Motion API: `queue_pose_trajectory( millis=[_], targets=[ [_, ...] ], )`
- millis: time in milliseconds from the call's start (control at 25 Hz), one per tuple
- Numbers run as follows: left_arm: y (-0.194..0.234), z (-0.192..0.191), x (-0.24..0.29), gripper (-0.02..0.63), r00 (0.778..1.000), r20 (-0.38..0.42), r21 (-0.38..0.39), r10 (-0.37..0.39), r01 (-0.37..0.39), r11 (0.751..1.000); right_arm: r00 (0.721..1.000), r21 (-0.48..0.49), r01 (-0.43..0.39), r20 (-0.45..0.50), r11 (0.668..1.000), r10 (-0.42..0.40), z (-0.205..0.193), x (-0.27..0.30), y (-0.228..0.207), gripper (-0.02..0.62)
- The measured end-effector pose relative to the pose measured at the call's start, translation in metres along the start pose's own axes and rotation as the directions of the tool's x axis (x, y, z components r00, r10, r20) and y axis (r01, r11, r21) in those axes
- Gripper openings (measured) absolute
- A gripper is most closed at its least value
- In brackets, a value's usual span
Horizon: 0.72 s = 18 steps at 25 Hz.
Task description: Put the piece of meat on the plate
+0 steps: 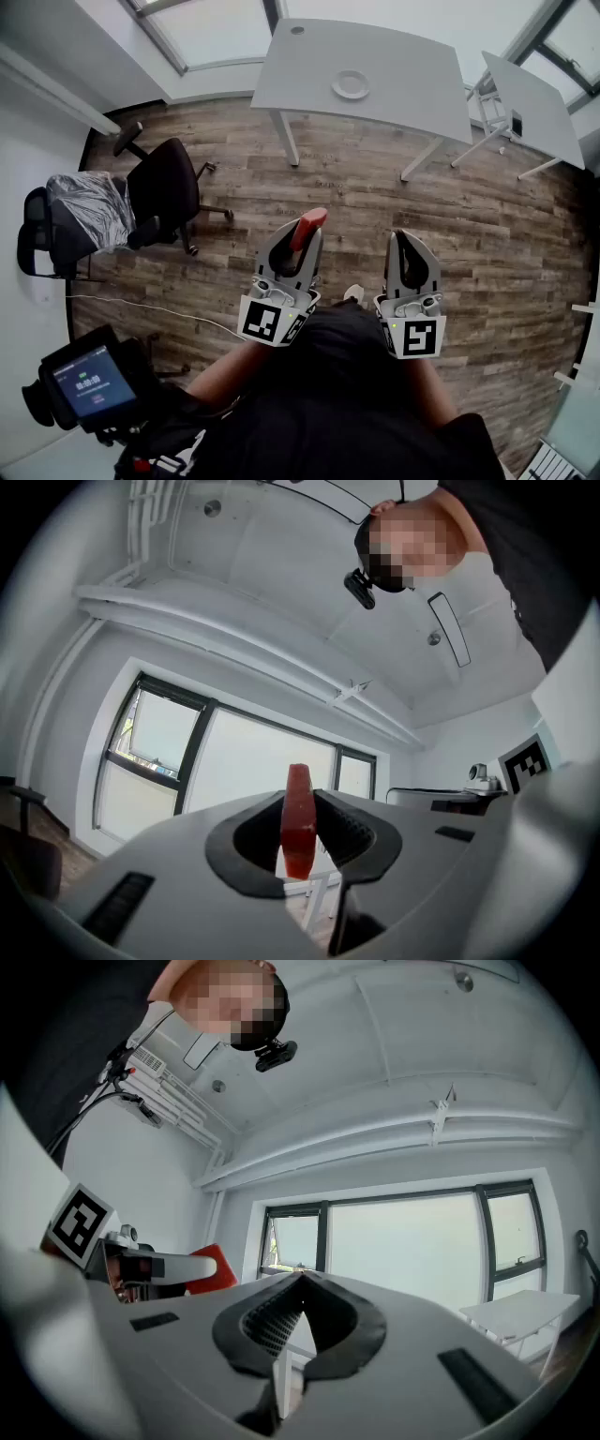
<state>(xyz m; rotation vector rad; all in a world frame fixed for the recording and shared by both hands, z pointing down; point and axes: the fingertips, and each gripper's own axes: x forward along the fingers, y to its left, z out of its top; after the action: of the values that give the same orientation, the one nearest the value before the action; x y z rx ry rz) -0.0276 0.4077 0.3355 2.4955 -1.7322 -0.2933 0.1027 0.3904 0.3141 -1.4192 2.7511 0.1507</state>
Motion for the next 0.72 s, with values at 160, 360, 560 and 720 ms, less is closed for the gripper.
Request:
queue_pose_trajectory(
  millis=[160,360,560,720],
  targets=[
    [0.000,0.001,0.003,0.094,1.000,0.001,-0.002,0.007,-0.007,1.000,1.000,0.006,0.002,0.009,1.000,-0.002,0.002,0.002,-0.004,0.006],
    [-0.002,0.006,0.014,0.094,1.000,0.001,-0.003,0.021,-0.021,1.000,0.999,0.038,-0.024,-0.024,0.999,0.025,-0.001,0.006,-0.014,0.006],
    [-0.013,0.002,0.025,0.094,0.999,-0.003,-0.008,0.042,-0.042,0.999,0.998,0.063,-0.039,-0.053,0.997,0.043,-0.008,0.006,-0.033,0.006],
    [-0.040,-0.014,0.024,0.094,0.998,-0.009,-0.002,0.058,-0.058,0.998,0.997,0.064,-0.056,-0.044,0.996,0.058,-0.017,-0.018,-0.054,0.006]
  ],
)
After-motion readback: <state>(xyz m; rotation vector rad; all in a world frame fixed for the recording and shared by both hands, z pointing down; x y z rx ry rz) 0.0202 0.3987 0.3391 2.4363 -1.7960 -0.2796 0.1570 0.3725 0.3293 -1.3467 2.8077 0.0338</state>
